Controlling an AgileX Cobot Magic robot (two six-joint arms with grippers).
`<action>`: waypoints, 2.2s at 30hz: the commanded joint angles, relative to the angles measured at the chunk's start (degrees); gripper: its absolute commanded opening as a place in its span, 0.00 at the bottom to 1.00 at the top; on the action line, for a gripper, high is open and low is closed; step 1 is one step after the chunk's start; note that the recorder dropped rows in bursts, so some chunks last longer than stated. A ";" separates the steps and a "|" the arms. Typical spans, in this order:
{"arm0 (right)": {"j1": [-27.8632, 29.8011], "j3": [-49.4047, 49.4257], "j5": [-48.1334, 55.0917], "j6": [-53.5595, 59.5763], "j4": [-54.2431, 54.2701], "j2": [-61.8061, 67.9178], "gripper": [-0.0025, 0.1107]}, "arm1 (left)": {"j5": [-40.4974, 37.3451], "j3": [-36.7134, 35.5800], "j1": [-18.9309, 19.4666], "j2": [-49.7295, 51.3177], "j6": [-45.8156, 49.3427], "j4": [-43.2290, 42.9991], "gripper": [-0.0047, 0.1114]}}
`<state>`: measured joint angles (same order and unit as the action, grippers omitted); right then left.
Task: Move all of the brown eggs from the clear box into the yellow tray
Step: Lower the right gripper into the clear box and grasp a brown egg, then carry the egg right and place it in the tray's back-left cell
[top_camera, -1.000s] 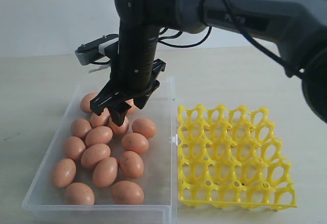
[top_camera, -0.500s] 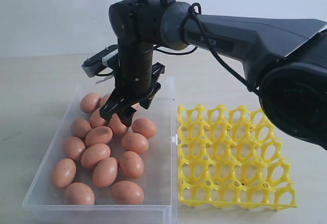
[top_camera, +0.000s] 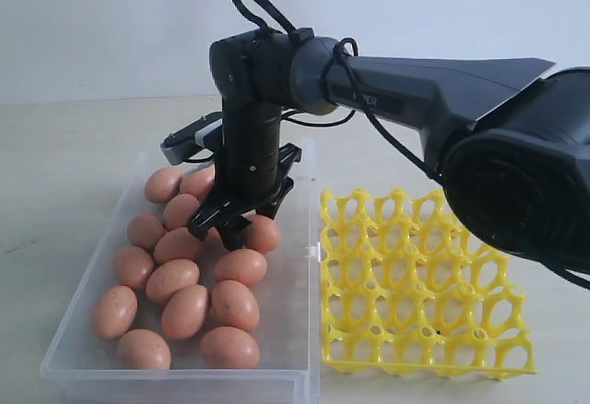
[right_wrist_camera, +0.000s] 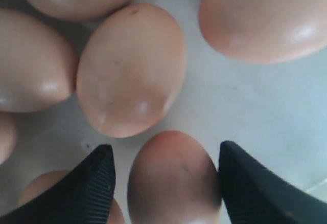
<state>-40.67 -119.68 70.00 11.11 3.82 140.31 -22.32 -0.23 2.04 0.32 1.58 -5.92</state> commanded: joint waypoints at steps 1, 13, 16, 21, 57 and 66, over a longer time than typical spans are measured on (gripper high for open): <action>0.18 -0.52 -0.04 0.87 -0.29 0.48 0.38 | 0.52 0.23 -0.33 -0.32 -0.29 0.14 0.04; 3.56 -0.13 -4.32 0.08 2.39 -8.97 0.02 | 0.52 0.23 -0.33 -0.32 -0.29 0.14 0.04; 4.86 5.73 -12.68 -0.84 1.62 -16.51 0.02 | 0.52 0.23 -0.33 -0.32 -0.29 0.14 0.04; 7.17 27.73 -36.78 -4.12 -1.43 -32.14 0.02 | 0.52 0.23 -0.33 -0.32 -0.29 0.14 0.04; 10.02 79.80 -110.98 -18.71 0.24 -30.95 0.02 | 0.52 0.23 -0.33 -0.32 -0.29 0.14 0.04; 10.02 75.98 -110.05 -16.86 -1.24 -26.37 0.19 | 0.52 0.23 -0.33 -0.32 -0.29 0.14 0.04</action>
<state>-30.95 -43.15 -39.32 -7.03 3.32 113.35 -22.32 -0.23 2.04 0.32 1.58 -5.92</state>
